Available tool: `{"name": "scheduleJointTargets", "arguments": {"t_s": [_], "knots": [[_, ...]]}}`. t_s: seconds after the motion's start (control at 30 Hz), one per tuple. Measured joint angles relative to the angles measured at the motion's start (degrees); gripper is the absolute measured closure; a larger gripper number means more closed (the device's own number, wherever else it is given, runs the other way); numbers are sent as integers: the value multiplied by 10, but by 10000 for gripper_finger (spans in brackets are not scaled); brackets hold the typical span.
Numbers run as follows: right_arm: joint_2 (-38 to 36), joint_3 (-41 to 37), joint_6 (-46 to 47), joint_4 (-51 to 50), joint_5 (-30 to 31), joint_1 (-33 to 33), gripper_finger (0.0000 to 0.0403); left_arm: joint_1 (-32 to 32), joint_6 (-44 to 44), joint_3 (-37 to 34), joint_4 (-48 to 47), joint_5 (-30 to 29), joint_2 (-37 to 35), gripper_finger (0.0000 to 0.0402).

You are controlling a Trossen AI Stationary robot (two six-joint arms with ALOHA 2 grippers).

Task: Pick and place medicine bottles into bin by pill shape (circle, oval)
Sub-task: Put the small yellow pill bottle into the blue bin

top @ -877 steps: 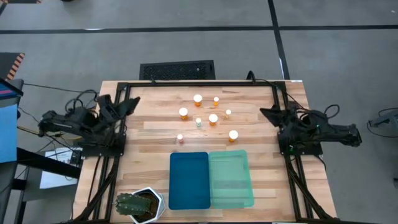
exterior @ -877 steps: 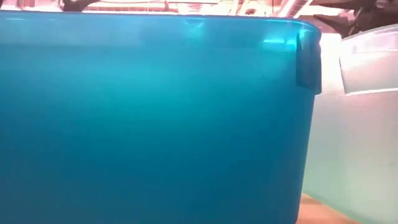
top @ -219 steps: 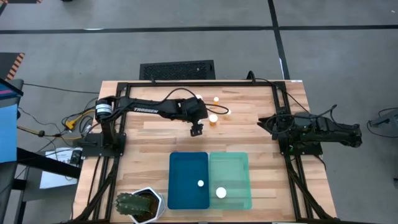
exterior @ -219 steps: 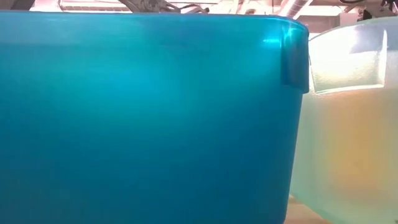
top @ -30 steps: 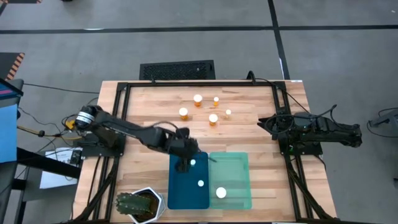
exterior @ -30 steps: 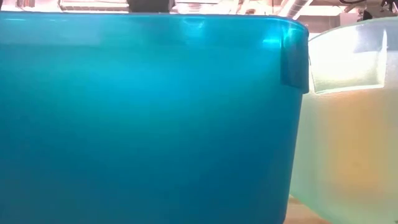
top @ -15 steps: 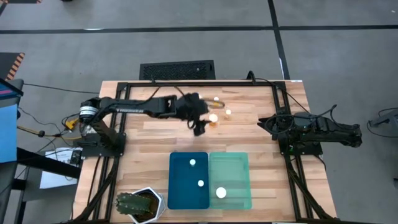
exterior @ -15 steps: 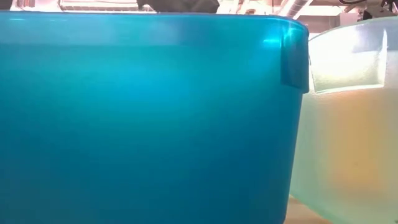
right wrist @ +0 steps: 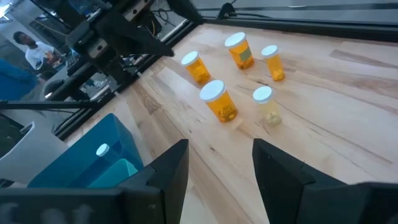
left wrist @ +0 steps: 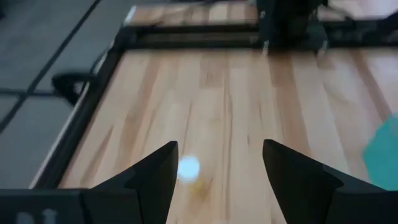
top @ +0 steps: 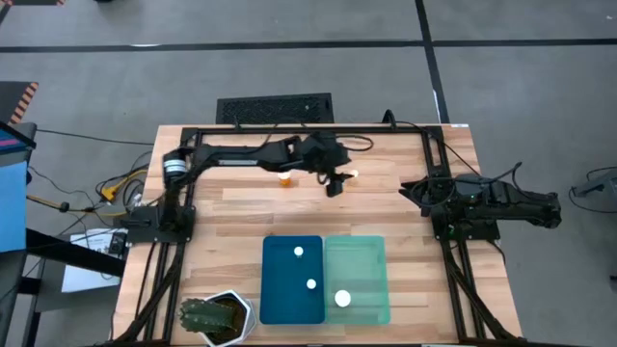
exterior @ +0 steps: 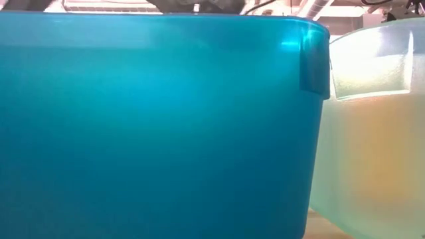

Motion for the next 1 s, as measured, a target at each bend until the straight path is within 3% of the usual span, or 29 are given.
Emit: {"name": "scheduleJointTargets", "arguments": {"t_s": [0.2, 0.37, 0.57, 1.0], "knots": [[0, 0, 0, 1, 0, 0, 217, 1, 41, 138, -83, 10, 106, 169], [0, 0, 0, 2, 1, 0, 215, 8, 49, 213, -126, 7, 166, 142], [0, 0, 0, 2, 0, 0, 215, 24, 48, 224, -132, -4, 185, 111], [0, 0, 0, 2, 0, 0, 215, 16, 68, 219, -153, 12, 221, 114]]}}
